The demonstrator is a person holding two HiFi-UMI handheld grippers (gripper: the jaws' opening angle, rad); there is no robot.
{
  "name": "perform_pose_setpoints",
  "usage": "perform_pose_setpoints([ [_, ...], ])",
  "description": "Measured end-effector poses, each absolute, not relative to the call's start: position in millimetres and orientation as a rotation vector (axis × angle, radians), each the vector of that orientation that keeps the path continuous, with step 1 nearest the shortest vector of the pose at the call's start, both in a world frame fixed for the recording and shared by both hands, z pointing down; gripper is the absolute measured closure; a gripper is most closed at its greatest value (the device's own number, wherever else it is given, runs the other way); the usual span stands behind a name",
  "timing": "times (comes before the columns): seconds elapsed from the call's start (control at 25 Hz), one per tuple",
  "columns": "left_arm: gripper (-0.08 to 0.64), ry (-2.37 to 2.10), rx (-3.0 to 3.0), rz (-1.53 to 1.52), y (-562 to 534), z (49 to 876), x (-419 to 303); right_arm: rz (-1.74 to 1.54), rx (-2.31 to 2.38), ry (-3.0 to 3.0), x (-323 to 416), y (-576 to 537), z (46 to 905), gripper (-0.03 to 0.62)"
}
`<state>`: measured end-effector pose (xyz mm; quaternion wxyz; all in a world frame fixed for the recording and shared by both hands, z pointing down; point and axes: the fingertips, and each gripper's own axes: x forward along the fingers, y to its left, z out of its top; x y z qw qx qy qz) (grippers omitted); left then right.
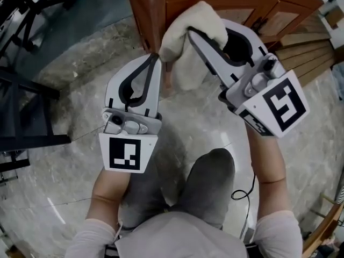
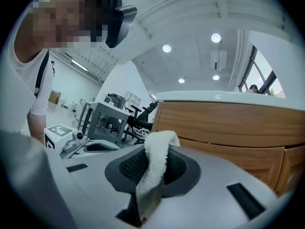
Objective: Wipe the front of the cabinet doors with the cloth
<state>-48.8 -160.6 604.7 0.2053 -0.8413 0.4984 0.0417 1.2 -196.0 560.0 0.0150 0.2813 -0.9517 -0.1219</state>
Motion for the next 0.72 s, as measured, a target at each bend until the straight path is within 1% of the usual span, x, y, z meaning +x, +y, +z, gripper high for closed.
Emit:
perform_pose_setpoints([
  [0.16,0.541,1.405,-2.338,0.124,-155.2,610.5,-48.9,-0.384,0.858,-2.986,0.3,-193.2,553.5,0.517],
  [0.36,0.541,1.412,-2.321,0.133,-147.0,620.2,-45.0,-0.484,0.877,-2.947,1.8,-197.6,557.4,0.517],
  [0.72,0.541,1.410,-2.313,0.111,-142.2,618.8,-29.8,-0.546,1.023,-2.866,46.9,-226.1,553.1,0.517],
])
